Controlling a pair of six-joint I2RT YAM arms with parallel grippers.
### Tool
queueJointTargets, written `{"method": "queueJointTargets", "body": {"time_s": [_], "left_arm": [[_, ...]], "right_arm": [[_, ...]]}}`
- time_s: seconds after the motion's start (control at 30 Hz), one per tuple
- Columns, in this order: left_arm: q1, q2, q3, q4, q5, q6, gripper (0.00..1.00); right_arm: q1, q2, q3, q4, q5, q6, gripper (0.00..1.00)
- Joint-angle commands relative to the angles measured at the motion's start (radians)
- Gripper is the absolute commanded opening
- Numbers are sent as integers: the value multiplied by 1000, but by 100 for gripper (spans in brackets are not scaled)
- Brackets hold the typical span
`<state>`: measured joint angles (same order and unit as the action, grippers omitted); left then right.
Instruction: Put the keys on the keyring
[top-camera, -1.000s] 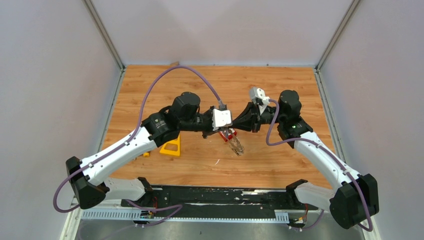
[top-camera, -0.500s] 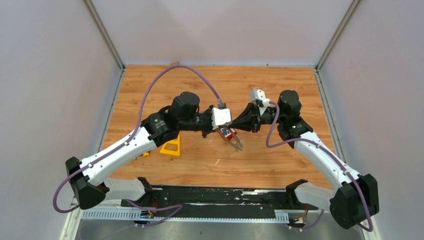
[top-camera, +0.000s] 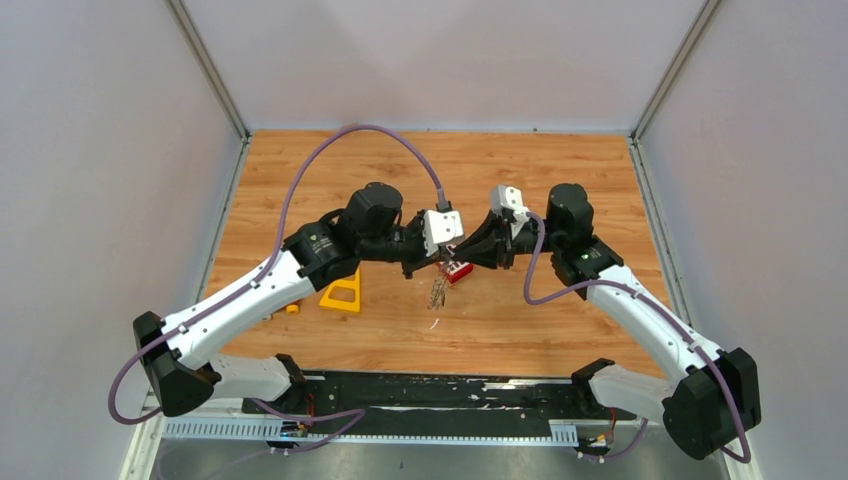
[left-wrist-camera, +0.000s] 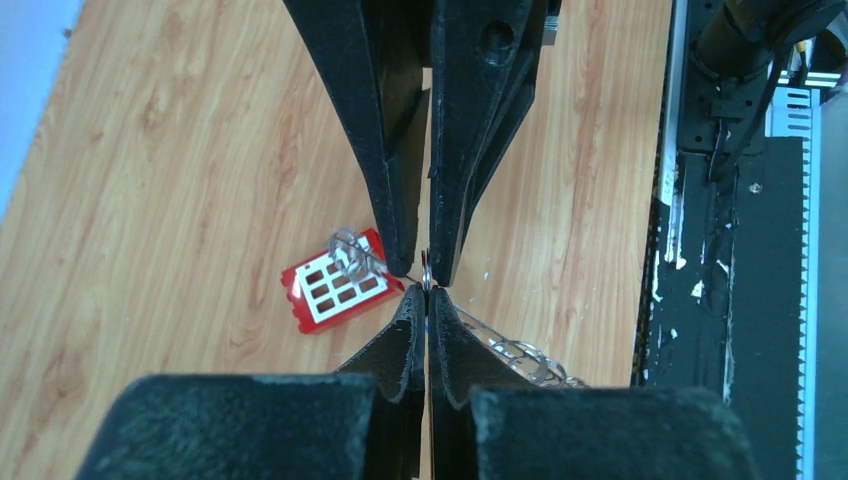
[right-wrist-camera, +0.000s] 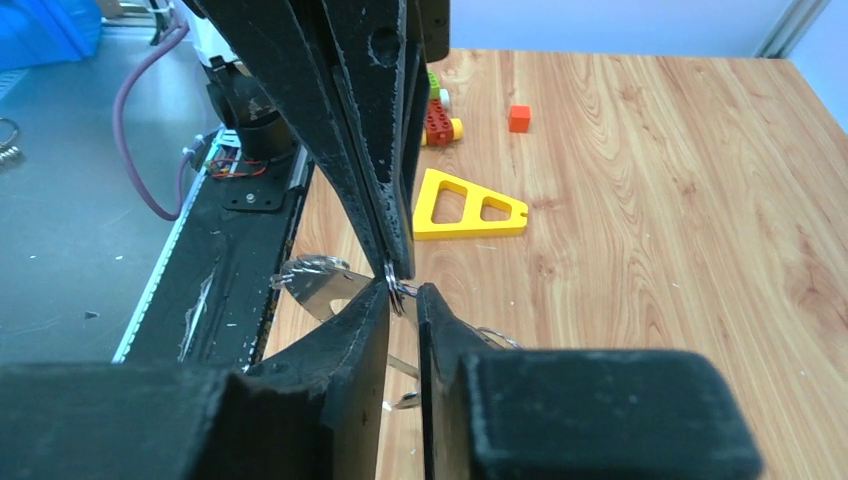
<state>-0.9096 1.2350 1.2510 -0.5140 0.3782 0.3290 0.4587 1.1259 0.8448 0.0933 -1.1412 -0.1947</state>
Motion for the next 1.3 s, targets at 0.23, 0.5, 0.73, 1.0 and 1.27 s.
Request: {"method": "queueJointTargets", "body": {"time_s": [0.23,0.5,0.73,1.0,1.27], "left_arm": [[-5,25,99,-5,46,-117,0],[-5,90,177,-133,24,-94,0],[-5,139,231,-222,7,-105,0],[-5,150,246,-233,20,-115,0],[-5,142,245,-224,22,-117,0]], "right_arm": [[17,-18,30,-47,38,-56,23],[17,-35,42,-88,36,-107,24],[18,-40,46,-89,9,-117,24],[25,-34,46,-89,-9,-117,7],[32,-19,43,-89,-16,-131,14]]}}
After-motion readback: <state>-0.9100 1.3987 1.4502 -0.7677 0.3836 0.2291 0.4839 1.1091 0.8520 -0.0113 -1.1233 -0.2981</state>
